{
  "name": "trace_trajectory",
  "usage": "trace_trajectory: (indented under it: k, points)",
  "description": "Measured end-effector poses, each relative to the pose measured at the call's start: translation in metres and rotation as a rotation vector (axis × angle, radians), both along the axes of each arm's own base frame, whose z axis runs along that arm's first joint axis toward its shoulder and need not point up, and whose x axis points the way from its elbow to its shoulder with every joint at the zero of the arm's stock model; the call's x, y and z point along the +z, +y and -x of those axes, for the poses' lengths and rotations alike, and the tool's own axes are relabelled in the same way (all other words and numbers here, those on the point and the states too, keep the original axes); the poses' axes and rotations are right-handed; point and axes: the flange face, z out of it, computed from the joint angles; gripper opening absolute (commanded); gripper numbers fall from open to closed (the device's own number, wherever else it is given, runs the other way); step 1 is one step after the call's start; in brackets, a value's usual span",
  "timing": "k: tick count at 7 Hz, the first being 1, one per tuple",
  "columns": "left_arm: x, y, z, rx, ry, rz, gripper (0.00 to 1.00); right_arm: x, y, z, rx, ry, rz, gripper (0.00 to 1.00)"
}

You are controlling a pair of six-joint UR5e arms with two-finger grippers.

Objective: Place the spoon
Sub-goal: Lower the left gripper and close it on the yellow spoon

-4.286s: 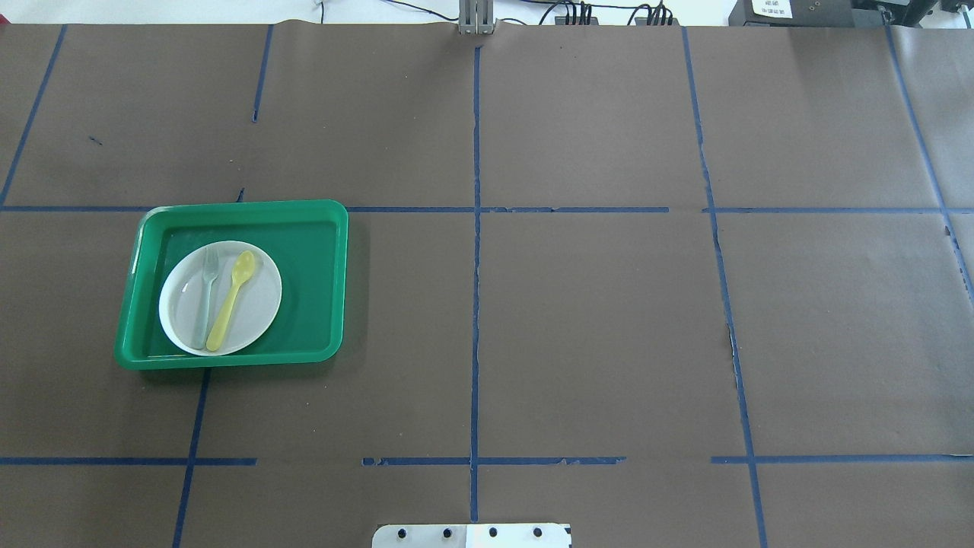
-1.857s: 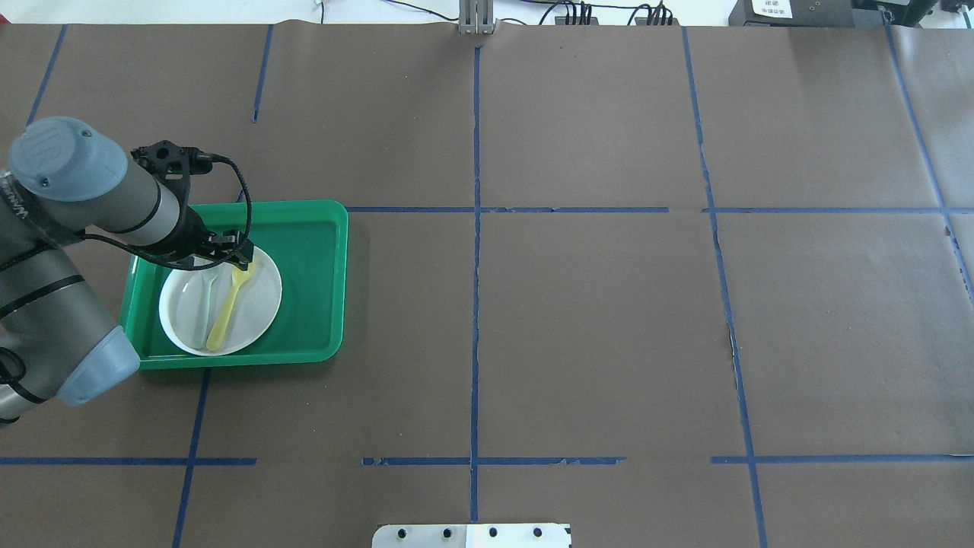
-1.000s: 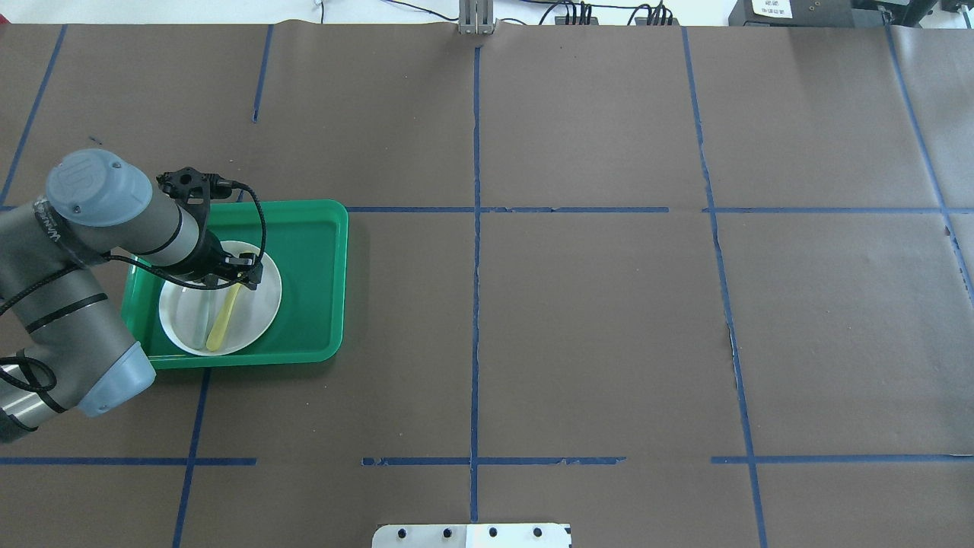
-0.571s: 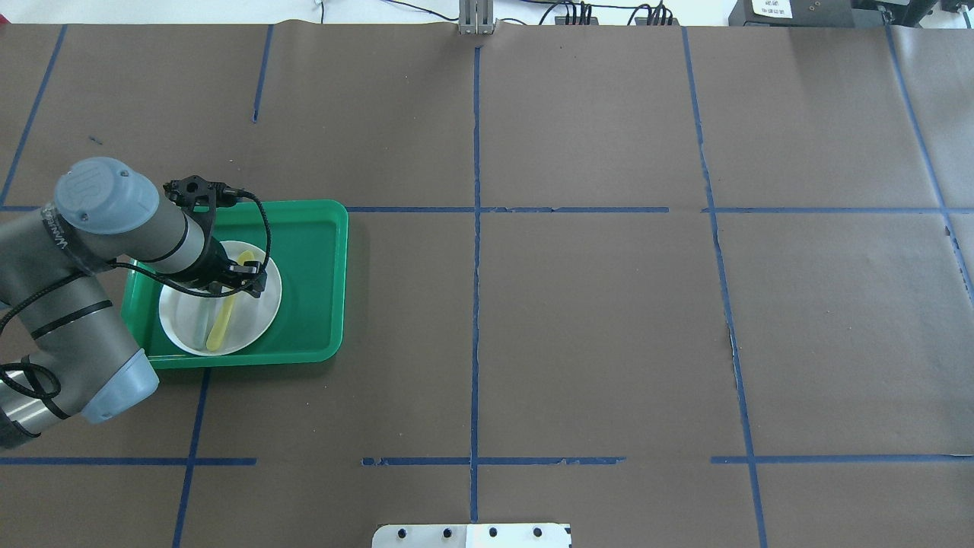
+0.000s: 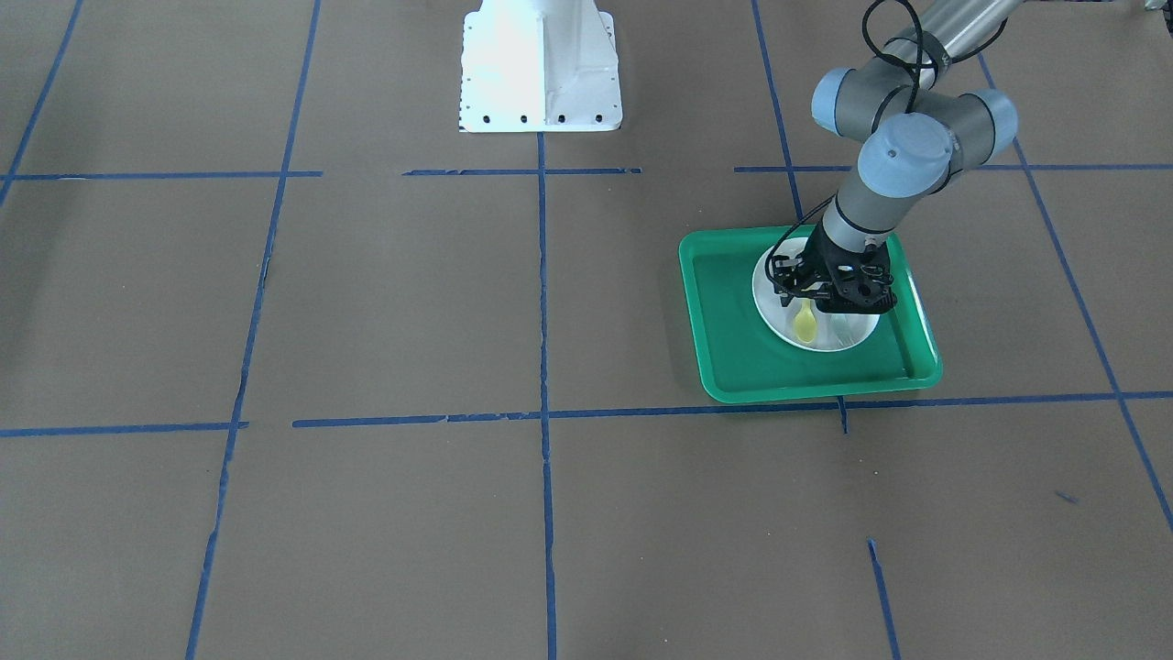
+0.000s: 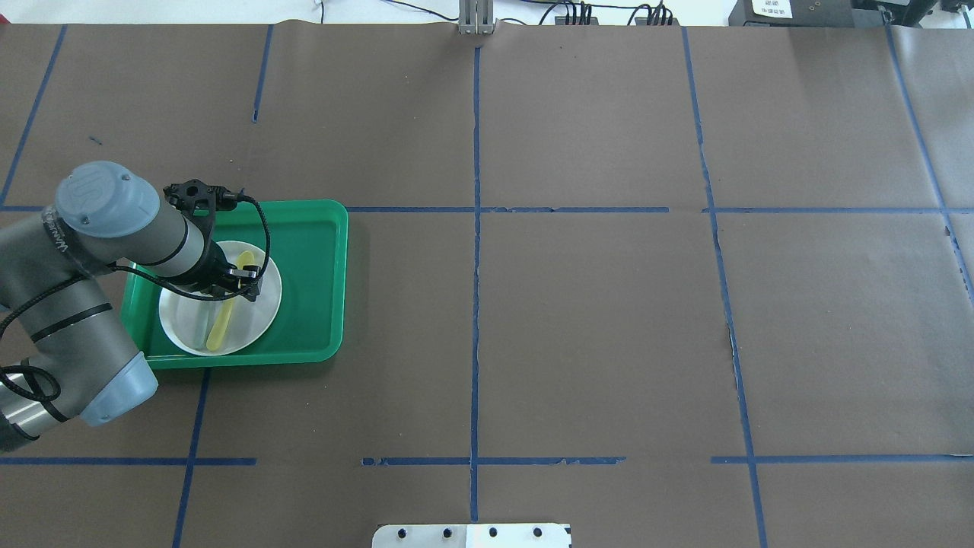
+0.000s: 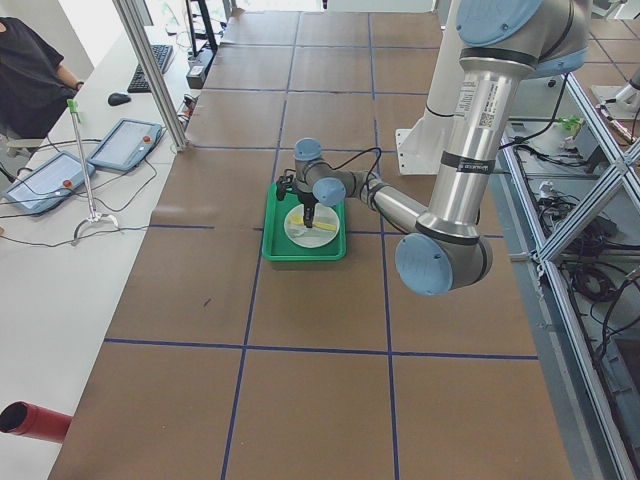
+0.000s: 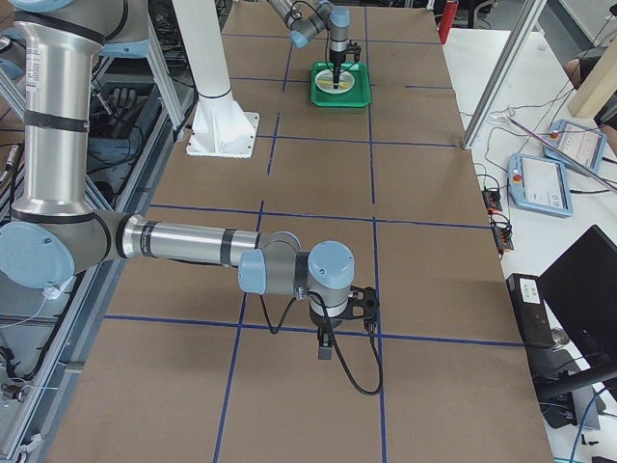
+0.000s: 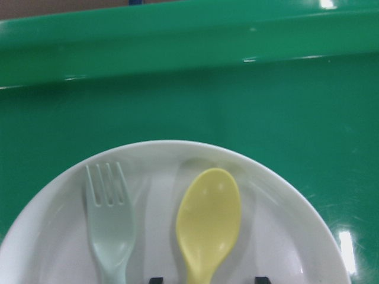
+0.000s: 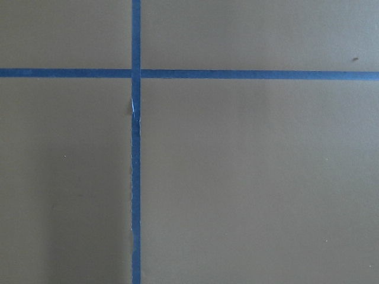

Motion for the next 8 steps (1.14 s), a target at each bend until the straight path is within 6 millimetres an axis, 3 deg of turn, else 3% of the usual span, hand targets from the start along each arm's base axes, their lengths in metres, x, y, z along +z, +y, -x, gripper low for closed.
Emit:
trace_trajectory:
  k: [2, 3, 6, 8]
  points:
    - [0.001, 0.001, 0.001, 0.004, -0.001, -0.003, 0.04, 0.000, 0.000, 0.000, 0.000, 0.000, 0.000, 1.00]
    - [0.000, 0.001, 0.002, 0.005, 0.001, -0.006, 0.00, 0.000, 0.000, 0.000, 0.000, 0.000, 0.000, 1.00]
    - [-0.018, 0.006, 0.013, 0.044, 0.030, -0.024, 0.00, 0.000, 0.000, 0.000, 0.000, 0.000, 0.000, 1.00]
    - [-0.057, 0.007, 0.045, 0.077, 0.020, -0.033, 0.00, 0.000, 0.000, 0.000, 0.000, 0.000, 0.000, 1.00]
